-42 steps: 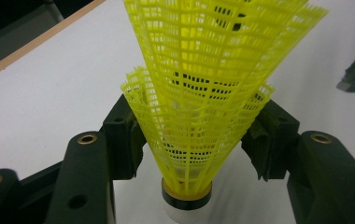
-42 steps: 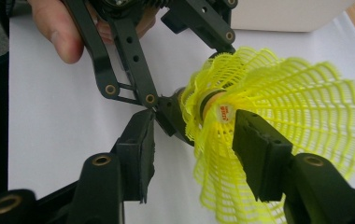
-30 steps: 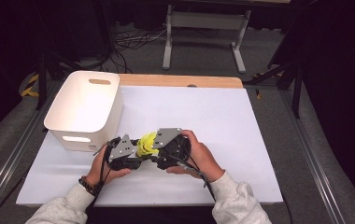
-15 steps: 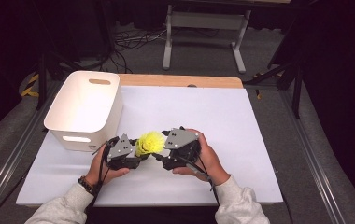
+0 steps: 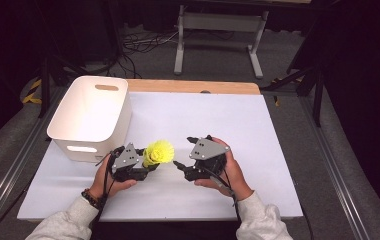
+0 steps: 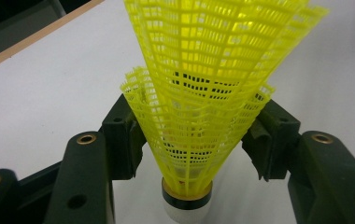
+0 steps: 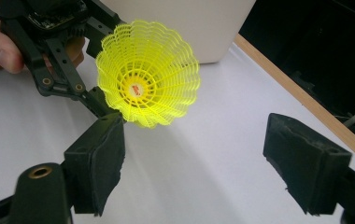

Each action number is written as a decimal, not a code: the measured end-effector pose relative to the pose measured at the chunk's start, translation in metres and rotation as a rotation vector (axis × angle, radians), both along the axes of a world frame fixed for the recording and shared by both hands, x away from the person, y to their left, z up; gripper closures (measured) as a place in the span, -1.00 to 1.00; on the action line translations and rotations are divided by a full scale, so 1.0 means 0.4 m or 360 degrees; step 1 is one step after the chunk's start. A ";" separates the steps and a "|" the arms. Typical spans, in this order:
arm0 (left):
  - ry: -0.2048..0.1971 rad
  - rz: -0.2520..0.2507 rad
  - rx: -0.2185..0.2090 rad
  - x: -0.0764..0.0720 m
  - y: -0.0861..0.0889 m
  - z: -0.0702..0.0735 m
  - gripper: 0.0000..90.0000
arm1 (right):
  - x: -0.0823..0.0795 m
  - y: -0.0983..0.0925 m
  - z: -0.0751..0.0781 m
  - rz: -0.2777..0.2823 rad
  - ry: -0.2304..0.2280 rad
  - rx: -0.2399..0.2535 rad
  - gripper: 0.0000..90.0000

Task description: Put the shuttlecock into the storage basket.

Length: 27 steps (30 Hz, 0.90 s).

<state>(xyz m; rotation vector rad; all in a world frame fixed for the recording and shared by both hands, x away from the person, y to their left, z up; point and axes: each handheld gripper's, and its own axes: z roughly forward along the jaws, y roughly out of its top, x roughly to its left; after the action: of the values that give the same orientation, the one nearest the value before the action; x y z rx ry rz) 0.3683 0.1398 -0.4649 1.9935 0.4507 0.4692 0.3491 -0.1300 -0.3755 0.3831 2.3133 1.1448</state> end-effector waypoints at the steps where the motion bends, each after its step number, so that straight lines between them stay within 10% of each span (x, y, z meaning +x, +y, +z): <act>1: -0.0001 0.0001 0.0000 0.000 0.001 0.000 -0.01 | 0.000 -0.003 -0.002 -0.0003 -0.0001 0.0001 -0.53; 27: -0.0030 0.0019 -0.0032 -0.014 0.024 0.015 -0.01 | -0.014 -0.091 -0.055 -0.0154 -0.0036 0.0107 -0.80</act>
<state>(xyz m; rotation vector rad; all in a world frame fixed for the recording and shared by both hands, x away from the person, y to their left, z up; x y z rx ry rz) 0.3627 0.1493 -0.4591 1.9666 0.4542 0.4891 0.3437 -0.1665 -0.3977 0.4988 2.2160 1.1757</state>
